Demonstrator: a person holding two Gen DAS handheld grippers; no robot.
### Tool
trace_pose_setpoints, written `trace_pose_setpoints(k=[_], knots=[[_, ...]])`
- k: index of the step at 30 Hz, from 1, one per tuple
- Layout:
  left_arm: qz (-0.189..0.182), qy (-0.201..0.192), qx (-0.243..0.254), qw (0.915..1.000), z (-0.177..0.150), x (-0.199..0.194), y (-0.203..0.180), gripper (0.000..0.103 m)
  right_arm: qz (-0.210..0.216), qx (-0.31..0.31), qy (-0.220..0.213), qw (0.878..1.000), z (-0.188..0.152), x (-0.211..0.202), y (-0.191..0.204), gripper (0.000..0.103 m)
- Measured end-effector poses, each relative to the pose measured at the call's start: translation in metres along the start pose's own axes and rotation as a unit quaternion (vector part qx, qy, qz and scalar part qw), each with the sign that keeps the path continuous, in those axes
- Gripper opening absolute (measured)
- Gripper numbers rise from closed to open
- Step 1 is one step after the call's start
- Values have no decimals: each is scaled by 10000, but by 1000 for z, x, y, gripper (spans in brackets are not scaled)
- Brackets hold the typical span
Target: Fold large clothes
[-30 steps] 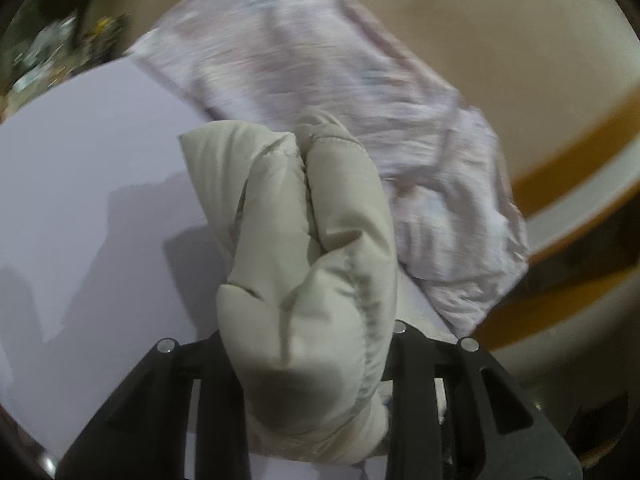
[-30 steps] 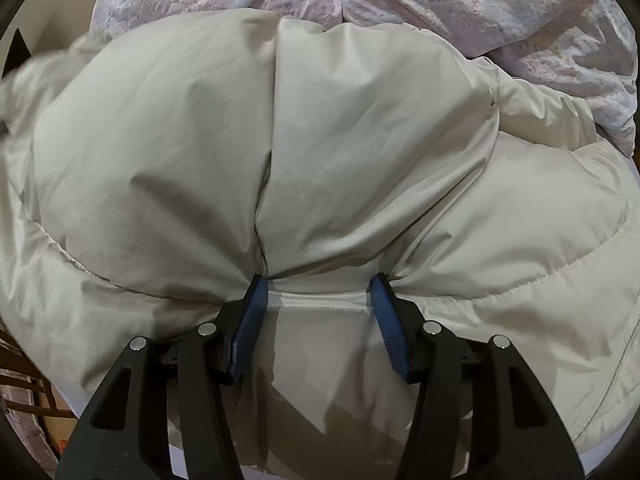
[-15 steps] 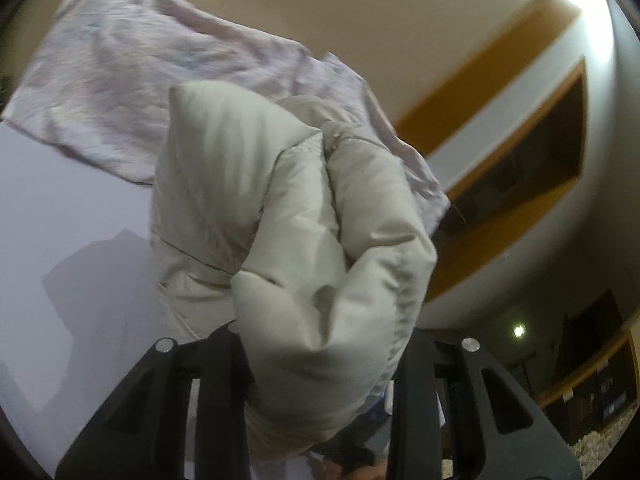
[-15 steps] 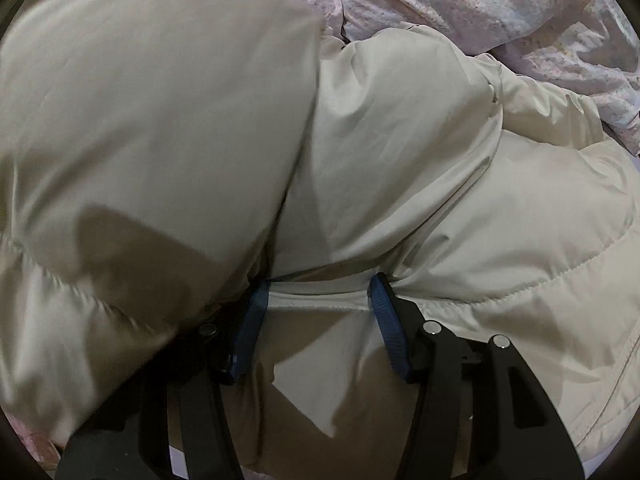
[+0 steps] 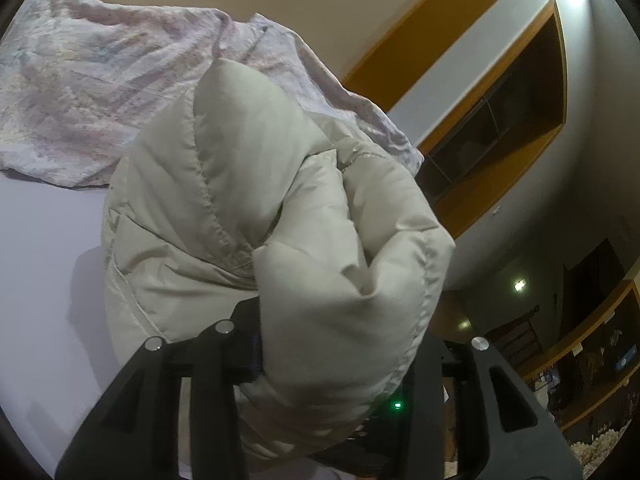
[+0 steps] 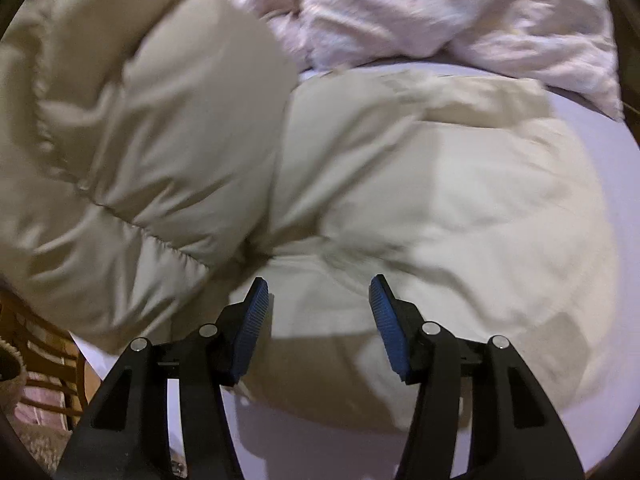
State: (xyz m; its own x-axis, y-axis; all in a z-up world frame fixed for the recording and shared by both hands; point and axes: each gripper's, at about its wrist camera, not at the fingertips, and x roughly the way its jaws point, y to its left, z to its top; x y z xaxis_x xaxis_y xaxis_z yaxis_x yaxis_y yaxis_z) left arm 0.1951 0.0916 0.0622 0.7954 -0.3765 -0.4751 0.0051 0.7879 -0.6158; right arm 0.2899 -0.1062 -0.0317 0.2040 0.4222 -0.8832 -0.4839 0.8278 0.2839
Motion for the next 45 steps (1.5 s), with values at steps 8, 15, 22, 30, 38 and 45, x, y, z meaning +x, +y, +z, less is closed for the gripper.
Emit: trace_pose_setpoints(k=[8, 15, 22, 30, 38, 45], knots=[[-174, 458, 303, 9983, -7, 46, -33, 42, -365, 871, -255, 9952, -26, -36, -52, 56], [-291, 964, 543, 9934, -27, 88, -65, 46, -582, 1095, -358, 9916, -27, -41, -79, 55], [-336, 1488, 661, 9861, -46, 131, -82, 50, -562, 1323, -336, 9890, -36, -45, -90, 55], [-766, 1886, 591, 9773, -47, 140, -94, 85, -542, 1535, -263, 9863, -45, -46, -98, 55], [-1042, 1807, 674, 9757, -31, 96, -99, 100, -517, 1683, -255, 9841, -45, -45, -102, 56], [-61, 1358, 326, 9902, -18, 68, -51, 100, -517, 1792, -237, 9822, -46, -43, -105, 56]])
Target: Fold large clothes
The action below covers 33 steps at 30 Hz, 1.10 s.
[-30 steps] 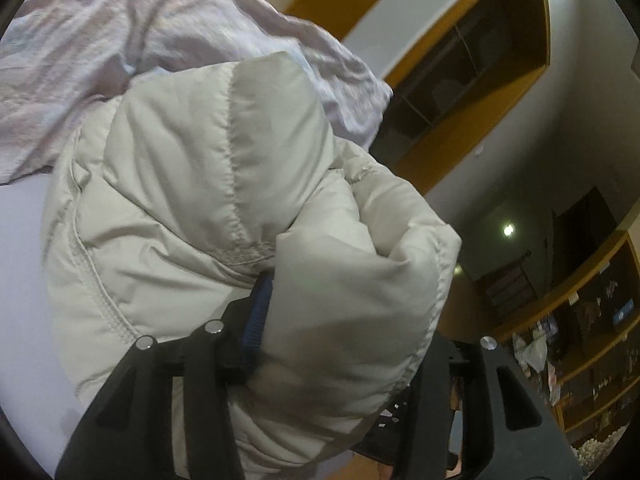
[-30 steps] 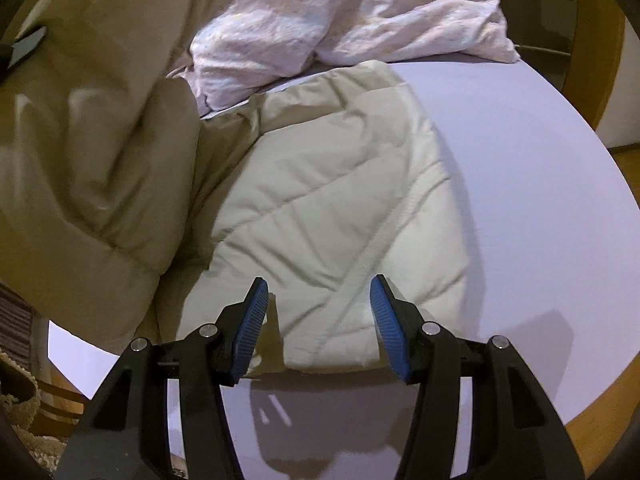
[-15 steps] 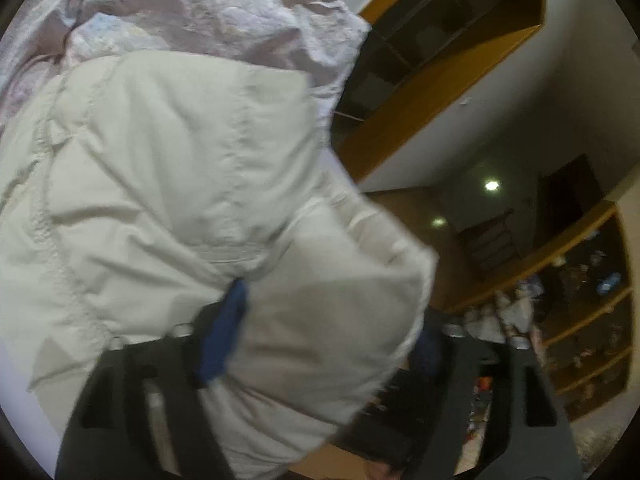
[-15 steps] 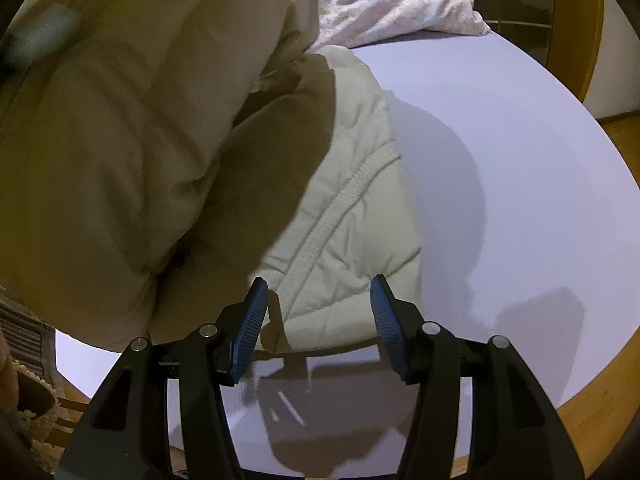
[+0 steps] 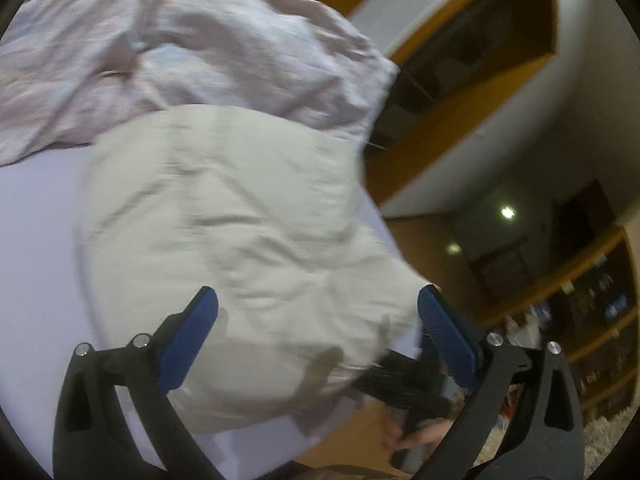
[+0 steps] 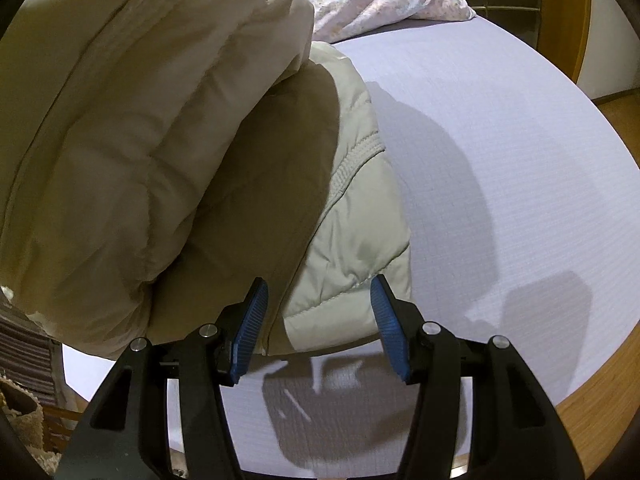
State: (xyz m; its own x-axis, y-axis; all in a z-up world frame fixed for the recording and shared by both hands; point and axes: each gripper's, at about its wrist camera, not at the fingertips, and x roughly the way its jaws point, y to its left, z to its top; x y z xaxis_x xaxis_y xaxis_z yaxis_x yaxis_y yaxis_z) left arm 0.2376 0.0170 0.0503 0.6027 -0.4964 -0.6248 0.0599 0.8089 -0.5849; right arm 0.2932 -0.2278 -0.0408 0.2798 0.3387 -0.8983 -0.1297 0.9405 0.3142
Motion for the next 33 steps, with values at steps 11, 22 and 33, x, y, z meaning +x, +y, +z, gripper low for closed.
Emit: trace_pose_setpoints(k=[11, 22, 33], knots=[[1183, -92, -292, 9925, -1, 1, 48, 100, -194, 309, -96, 9993, 5, -14, -17, 57], [1475, 151, -445, 9879, -3, 24, 68, 100, -471, 898, -415, 9940, 5, -43, -59, 57], [1306, 291, -565, 9894, -10, 44, 69, 100, -168, 723, -1607, 9842, 51, -116, -39, 57]])
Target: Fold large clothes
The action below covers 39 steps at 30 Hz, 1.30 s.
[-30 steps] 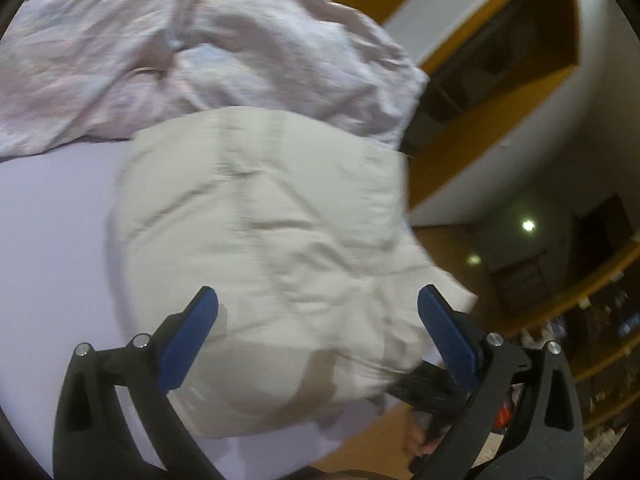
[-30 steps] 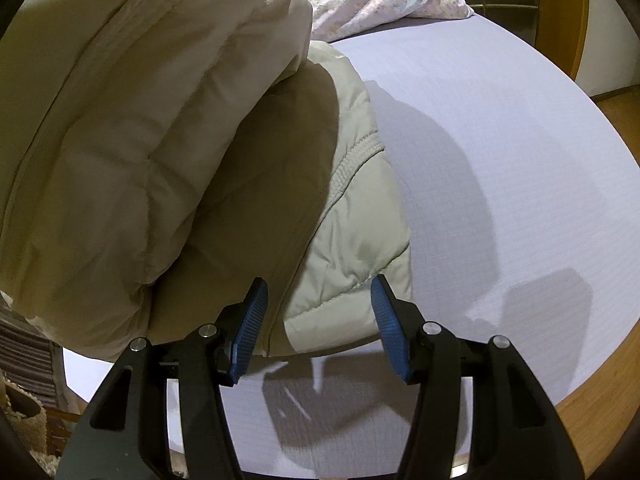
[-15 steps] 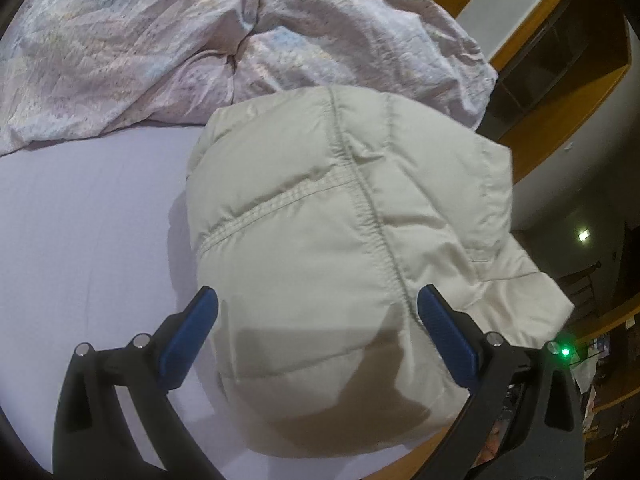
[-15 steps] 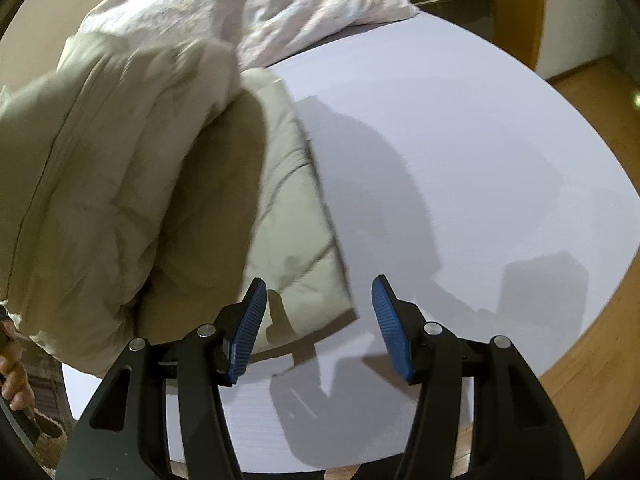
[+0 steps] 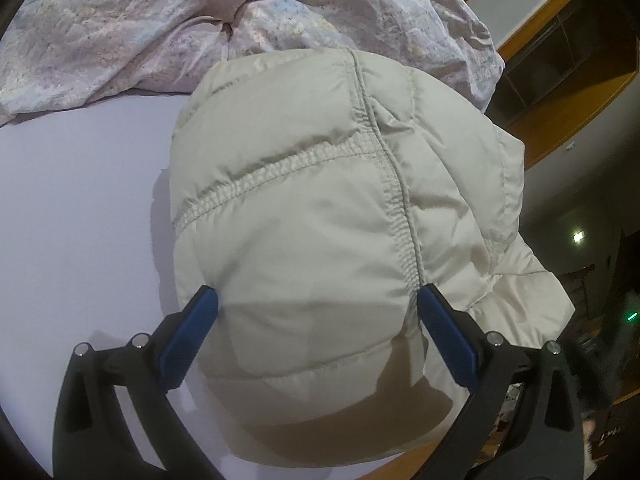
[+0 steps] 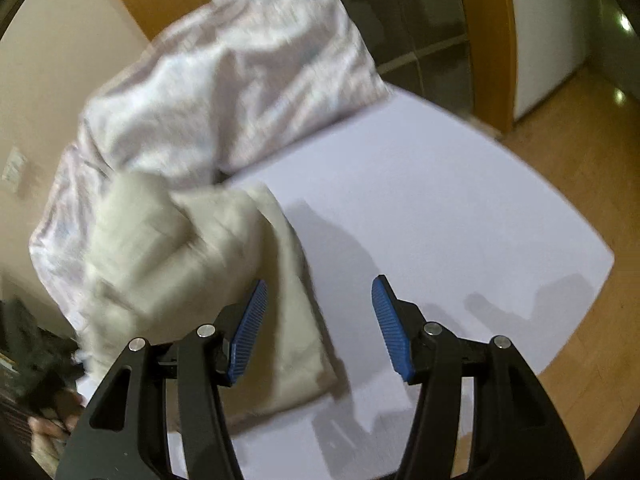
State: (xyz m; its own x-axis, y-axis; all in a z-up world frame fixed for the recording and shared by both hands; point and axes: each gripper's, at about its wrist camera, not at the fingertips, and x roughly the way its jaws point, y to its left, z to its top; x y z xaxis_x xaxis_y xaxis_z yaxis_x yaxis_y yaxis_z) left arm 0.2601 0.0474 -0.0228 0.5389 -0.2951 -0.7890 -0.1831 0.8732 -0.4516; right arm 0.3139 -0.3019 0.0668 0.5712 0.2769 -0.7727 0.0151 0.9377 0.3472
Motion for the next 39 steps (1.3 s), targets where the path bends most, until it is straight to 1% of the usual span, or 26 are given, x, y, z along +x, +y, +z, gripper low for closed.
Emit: trace_pose_setpoints(k=[4, 8, 12, 17, 20, 24, 28, 29, 32, 35, 39], knots=[[46, 30, 118, 9999, -2, 7, -8, 100, 444, -405, -219, 9980, 19, -10, 34, 57], [82, 44, 202, 9998, -4, 13, -15, 100, 932, -926, -106, 9913, 24, -7, 75, 57], [133, 38, 323, 9994, -6, 18, -22, 100, 1170, -1367, 212, 9835, 15, 10, 114, 57], [193, 39, 477, 9987, -9, 23, -29, 100, 1201, -1825, 377, 9751, 9, 29, 150, 57], [209, 33, 521, 9984, -11, 25, -32, 100, 1148, -1892, 439, 9742, 17, 45, 156, 57], [221, 27, 550, 9982, -12, 27, -33, 101, 924, -1935, 508, 9754, 23, 67, 156, 57], [215, 29, 590, 9980, -12, 27, -33, 101, 641, -1958, 658, 9763, 24, 91, 148, 57], [219, 18, 616, 9979, -12, 27, -34, 101, 514, -1979, 708, 9763, 22, 99, 145, 57], [212, -52, 643, 9977, -13, 23, -35, 101, 204, -2150, 800, 9731, 16, 118, 139, 57], [161, -142, 571, 9981, -10, 16, -33, 100, -9, -2262, 833, 9705, 10, 135, 129, 57], [203, -290, 351, 9988, -3, 10, -22, 100, -113, -2209, 849, 9715, 8, 149, 115, 57]])
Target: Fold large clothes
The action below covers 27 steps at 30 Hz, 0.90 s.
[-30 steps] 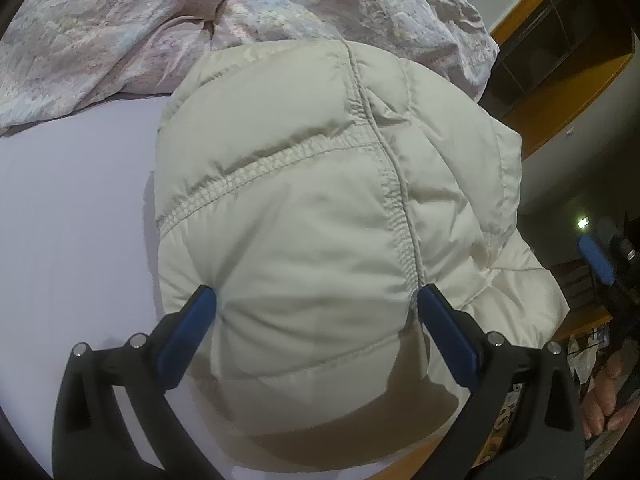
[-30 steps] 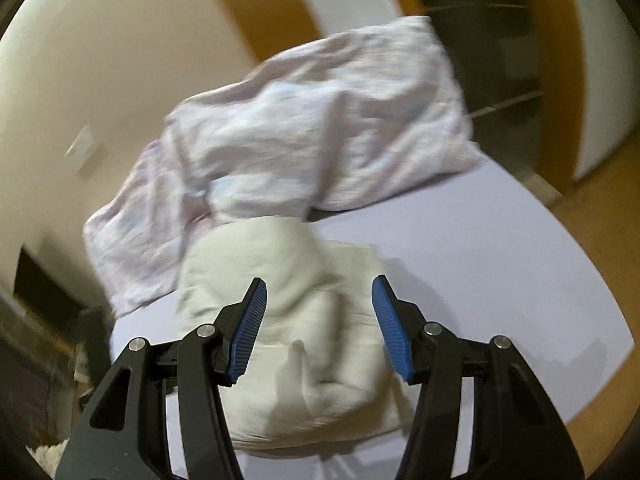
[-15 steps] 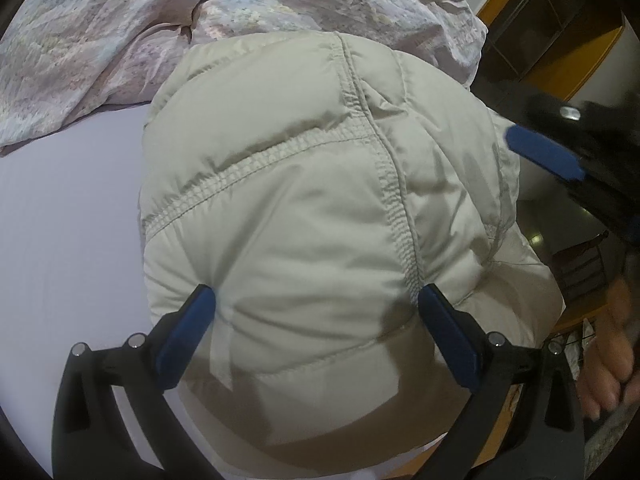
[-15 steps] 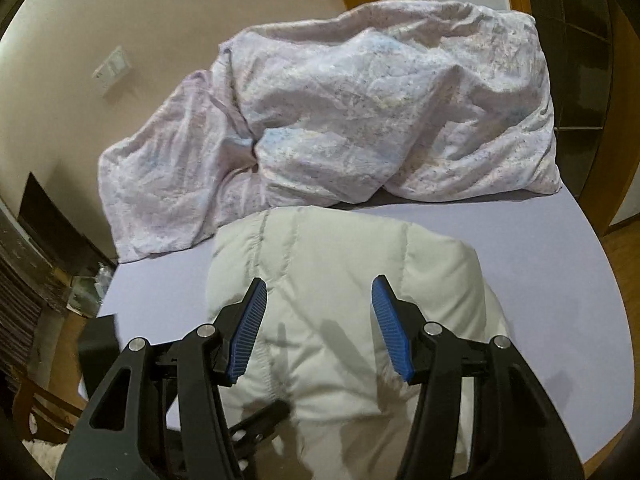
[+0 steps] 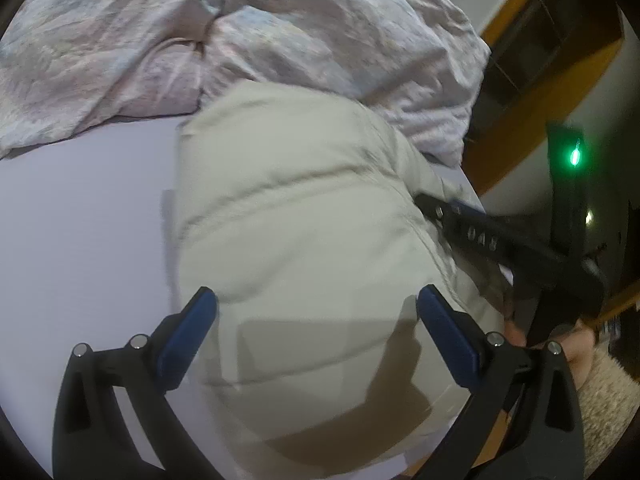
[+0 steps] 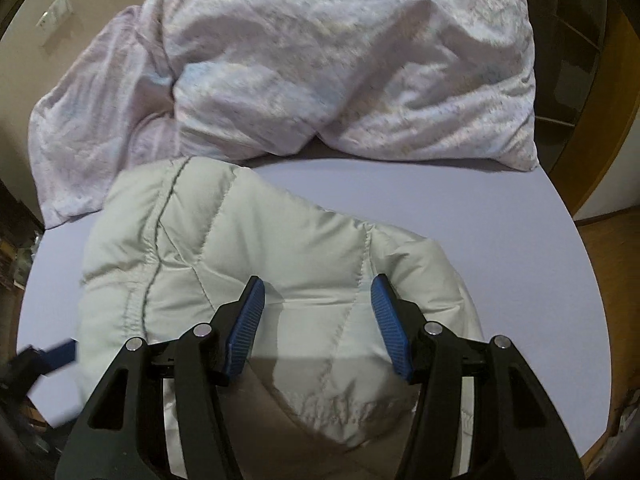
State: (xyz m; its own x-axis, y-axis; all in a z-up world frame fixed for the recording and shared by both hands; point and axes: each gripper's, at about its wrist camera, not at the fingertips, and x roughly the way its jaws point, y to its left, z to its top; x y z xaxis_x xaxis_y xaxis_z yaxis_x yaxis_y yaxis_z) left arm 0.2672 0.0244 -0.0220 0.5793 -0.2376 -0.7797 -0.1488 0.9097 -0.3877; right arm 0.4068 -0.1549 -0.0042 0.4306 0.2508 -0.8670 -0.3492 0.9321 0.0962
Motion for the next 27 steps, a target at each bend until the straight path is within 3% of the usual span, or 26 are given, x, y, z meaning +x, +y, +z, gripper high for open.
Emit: trace_pose_setpoints(k=[5, 15, 27], knots=[[126, -131, -103, 9998, 9, -4, 8, 100, -64, -61, 30, 10000, -4, 12, -4, 58], [471, -184, 286, 9983, 16, 0, -3, 100, -5, -67, 64, 10000, -10, 26, -9, 58], [595, -265, 437, 9969, 26, 4, -7, 100, 137, 274, -387, 9988, -5, -12, -15, 59]])
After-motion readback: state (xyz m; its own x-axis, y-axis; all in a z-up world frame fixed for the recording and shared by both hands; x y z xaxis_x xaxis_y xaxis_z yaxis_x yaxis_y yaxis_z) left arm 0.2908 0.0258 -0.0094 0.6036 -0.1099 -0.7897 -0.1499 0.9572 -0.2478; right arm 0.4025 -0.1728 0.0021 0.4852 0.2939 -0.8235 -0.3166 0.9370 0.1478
